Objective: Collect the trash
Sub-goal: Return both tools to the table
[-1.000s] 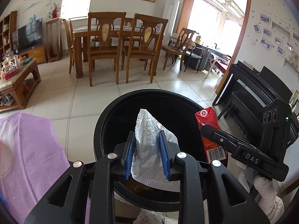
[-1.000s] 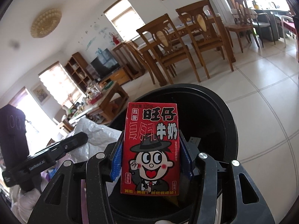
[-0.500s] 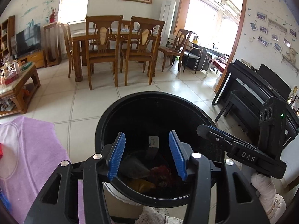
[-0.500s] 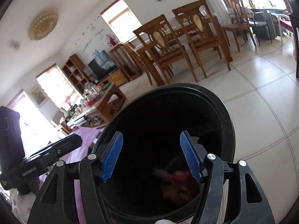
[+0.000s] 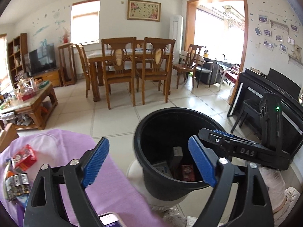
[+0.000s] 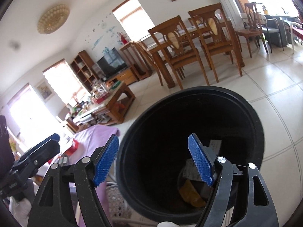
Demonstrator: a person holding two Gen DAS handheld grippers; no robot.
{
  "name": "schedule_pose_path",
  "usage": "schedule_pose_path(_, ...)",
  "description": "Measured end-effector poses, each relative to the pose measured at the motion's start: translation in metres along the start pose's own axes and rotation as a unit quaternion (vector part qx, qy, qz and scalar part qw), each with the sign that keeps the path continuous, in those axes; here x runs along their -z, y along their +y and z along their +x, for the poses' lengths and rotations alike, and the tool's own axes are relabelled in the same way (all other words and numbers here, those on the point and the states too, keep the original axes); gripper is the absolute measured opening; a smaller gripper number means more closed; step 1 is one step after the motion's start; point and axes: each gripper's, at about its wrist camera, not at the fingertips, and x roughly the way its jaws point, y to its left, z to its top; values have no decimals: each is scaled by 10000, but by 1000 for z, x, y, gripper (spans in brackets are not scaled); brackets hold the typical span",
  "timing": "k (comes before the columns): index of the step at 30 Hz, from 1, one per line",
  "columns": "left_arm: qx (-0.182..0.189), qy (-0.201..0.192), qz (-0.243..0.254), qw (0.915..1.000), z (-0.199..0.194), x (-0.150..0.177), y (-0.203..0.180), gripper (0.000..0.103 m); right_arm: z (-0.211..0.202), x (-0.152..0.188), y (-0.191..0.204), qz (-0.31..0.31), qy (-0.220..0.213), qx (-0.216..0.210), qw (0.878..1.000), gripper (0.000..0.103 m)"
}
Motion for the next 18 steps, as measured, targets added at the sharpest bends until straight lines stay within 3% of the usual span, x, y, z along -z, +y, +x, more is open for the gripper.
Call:
schedule_pose_path(2,-121,-70,-110,9998,-11,5,13,98,4,0,14,-15,63,-180,9998,97)
schedule_pose_path(9,-608,-16,-648,9960,-49,28,87,98,28,4,85,-344,278,-437,9981,98)
schedule_pose_path(18,-1434,104,-1580,9769,-121,84,207,98,67,34,201,-1289,750,-966,9841,98)
